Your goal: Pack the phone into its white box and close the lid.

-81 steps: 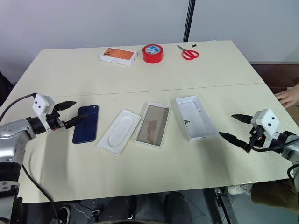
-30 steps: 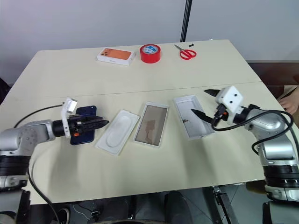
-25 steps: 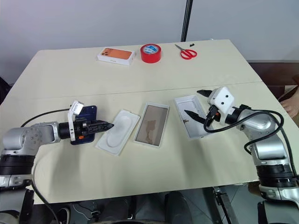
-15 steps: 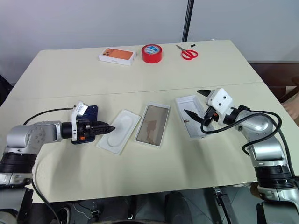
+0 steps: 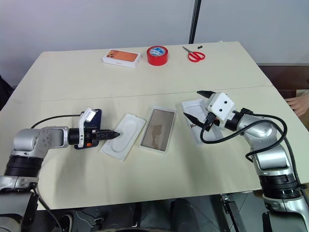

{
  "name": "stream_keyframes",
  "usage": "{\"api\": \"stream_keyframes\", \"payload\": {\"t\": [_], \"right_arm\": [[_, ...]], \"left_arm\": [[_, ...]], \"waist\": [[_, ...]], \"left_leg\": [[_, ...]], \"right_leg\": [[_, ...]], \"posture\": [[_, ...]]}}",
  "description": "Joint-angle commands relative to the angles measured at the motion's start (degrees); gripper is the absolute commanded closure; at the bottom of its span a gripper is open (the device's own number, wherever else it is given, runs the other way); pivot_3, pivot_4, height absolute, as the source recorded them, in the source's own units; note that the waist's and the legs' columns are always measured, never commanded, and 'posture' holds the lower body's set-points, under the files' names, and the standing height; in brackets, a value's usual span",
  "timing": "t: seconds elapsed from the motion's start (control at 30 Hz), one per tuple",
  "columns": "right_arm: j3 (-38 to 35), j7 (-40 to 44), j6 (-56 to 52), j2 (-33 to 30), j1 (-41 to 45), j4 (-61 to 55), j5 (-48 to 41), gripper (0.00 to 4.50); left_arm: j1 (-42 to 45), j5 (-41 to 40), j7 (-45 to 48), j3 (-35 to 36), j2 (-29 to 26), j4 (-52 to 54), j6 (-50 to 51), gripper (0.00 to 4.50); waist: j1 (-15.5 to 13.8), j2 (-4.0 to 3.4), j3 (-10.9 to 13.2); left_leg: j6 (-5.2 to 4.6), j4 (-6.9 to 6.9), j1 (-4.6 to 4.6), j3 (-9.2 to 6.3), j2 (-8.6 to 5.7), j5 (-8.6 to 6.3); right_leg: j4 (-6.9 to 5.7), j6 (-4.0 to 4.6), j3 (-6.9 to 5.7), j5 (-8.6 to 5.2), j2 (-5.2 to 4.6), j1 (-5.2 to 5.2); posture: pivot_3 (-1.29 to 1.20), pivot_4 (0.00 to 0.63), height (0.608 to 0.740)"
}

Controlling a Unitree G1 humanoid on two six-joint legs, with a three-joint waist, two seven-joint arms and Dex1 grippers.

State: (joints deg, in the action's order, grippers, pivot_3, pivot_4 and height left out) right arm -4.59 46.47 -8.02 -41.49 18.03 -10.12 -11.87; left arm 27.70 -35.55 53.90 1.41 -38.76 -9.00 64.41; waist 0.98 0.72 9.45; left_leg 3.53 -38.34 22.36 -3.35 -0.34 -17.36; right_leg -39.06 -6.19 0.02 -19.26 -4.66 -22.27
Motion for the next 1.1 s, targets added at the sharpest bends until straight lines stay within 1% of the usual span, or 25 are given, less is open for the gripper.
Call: {"api": "stream_keyframes", "payload": {"t": [0.03, 0.13, 0.27, 0.37, 0.5, 0.63, 0.73, 0.83, 0.9, 0.97, 1.03, 1.07, 1.1], "right_arm": [[-0.85, -0.22, 0.47, -0.7, -0.26, -1.86, 0.29, 0.0], [-0.77, 0.13, -0.4, -0.37, -1.04, -2.11, -0.38, 0.0], [0.95, 1.45, -3.69, 1.36, -3.04, -4.12, -3.25, 0.0], [4.58, 3.16, -9.18, 3.18, -5.23, -8.77, -7.0, 0.0], [10.89, 4.97, -14.33, 4.42, -7.21, -13.46, -8.58, 0.0], [15.95, 5.11, -15.55, 5.28, -4.92, -9.51, -5.24, 0.0], [20.14, 5.49, -13.52, 5.75, -2.34, -6.68, -1.14, 0.0], [22.28, 5.61, -12.44, 7.8, -0.82, -3.77, 0.31, 0.0], [23.77, 5.98, -10.3, 7.96, -0.53, -1.22, 2.85, 0.0], [24.47, 6.73, -9.0, 7.68, -0.58, 0.15, 4.02, 0.0], [24.19, 6.94, -7.88, 8.01, -0.75, 0.69, 4.1, 0.53], [23.78, 7.18, -8.01, 8.49, -0.74, 0.74, 3.36, 0.87], [23.67, 7.43, -7.81, 8.72, -0.64, 0.82, 3.14, 1.36]], "left_arm": [[-0.19, -0.38, -0.51, 0.66, 0.36, -1.04, 1.36, 4.45], [1.94, -1.15, -2.57, 3.6, 1.58, -3.6, 2.59, 4.45], [6.09, -4.19, -6.4, 11.02, 3.86, -8.24, 6.06, 4.45], [7.87, -5.62, -10.01, 16.38, 5.5, -9.75, 7.19, 4.45], [8.88, -7.54, -14.75, 21.87, 7.95, -9.2, 8.32, 4.45], [7.36, -7.58, -17.78, 22.3, 9.93, -5.08, 7.18, 4.45], [6.44, -7.57, -19.03, 22.47, 10.76, -2.48, 6.04, 4.45], [6.18, -8.43, -19.38, 22.66, 10.98, -1.28, 6.91, 4.45], [6.48, -9.91, -19.89, 23.62, 11.26, -1.33, 9.11, 4.45], [6.11, -10.15, -19.71, 23.21, 10.99, -0.6, 8.75, 4.45], [5.77, -10.45, -20.14, 23.17, 10.87, -0.1, 8.96, 4.5], [5.59, -10.53, -20.24, 23.21, 10.85, -0.04, 9.01, 4.5], [5.43, -10.5, -20.35, 23.22, 10.85, -0.05, 8.98, 4.5]], "waist": [[-0.11, 0.0, 0.0], [-0.14, 0.0, 0.0], [0.03, 0.03, 0.02], [0.28, 0.03, 0.02], [0.23, 0.03, 0.02], [-0.01, 0.05, 0.02], [0.03, 0.05, 0.02], [0.08, 0.05, 0.02], [0.14, 0.05, 0.02], [0.04, 0.06, 0.01], [0.01, 0.07, 0.01], [0.0, 0.07, 0.01], [0.03, 0.07, 0.01]], "left_leg": [[0.0, 0.0, 0.0, 0.0, 0.0, 0.0], [0.0, 0.0, 0.0, 0.0, -0.01, 0.0], [-0.01, -0.01, 0.01, -0.01, -0.02, 0.0], [0.0, 0.01, 0.02, -0.03, 0.0, 0.0], [0.0, 0.0, 0.01, -0.04, 0.04, 0.0], [0.0, -0.04, 0.02, -0.05, 0.02, 0.0], [0.01, -0.04, 0.02, -0.07, 0.02, 0.01], [0.03, -0.03, 0.02, -0.07, 0.02, 0.02], [0.03, -0.03, 0.02, -0.06, 0.02, 0.02], [0.03, -0.03, 0.02, -0.06, 0.0, 0.02], [0.03, -0.03, 0.02, -0.07, 0.0, 0.02], [0.04, -0.04, 0.02, -0.08, 0.0, 0.02], [0.04, -0.03, 0.02, -0.08, 0.0, 0.02]], "right_leg": [[0.0, 0.0, 0.0, 0.0, 0.0, 0.0], [0.0, 0.0, 0.0, 0.0, 0.0, 0.01], [-0.02, 0.0, -0.01, 0.0, 0.01, -0.01], [-0.02, 0.0, -0.01, 0.0, 0.06, -0.05], [-0.02, 0.0, -0.01, 0.0, 0.06, -0.05], [-0.02, 0.0, -0.01, 0.0, 0.01, -0.03], [-0.01, 0.0, -0.01, 0.0, -0.01, -0.03], [-0.01, 0.0, -0.02, 0.0, 0.02, -0.05], [-0.01, 0.0, -0.02, 0.0, 0.02, -0.05], [-0.01, 0.0, -0.02, 0.0, 0.0, -0.04], [-0.01, 0.0, -0.03, 0.0, 0.0, -0.03], [-0.01, 0.0, -0.03, 0.0, 0.0, -0.03], [-0.01, 0.0, -0.03, 0.0, 0.0, -0.03]], "posture": [[0.0, 0.15, 0.74], [0.0, 0.15, 0.74], [0.0, 0.15, 0.74], [0.0, 0.15, 0.74], [0.0, 0.15, 0.74], [0.0, 0.15, 0.74], [0.0, 0.15, 0.74], [0.0, 0.15, 0.74], [0.0, 0.15, 0.74], [0.0, 0.15, 0.74], [0.0, 0.15, 0.74], [0.0, 0.15, 0.74], [0.0, 0.15, 0.74]]}}
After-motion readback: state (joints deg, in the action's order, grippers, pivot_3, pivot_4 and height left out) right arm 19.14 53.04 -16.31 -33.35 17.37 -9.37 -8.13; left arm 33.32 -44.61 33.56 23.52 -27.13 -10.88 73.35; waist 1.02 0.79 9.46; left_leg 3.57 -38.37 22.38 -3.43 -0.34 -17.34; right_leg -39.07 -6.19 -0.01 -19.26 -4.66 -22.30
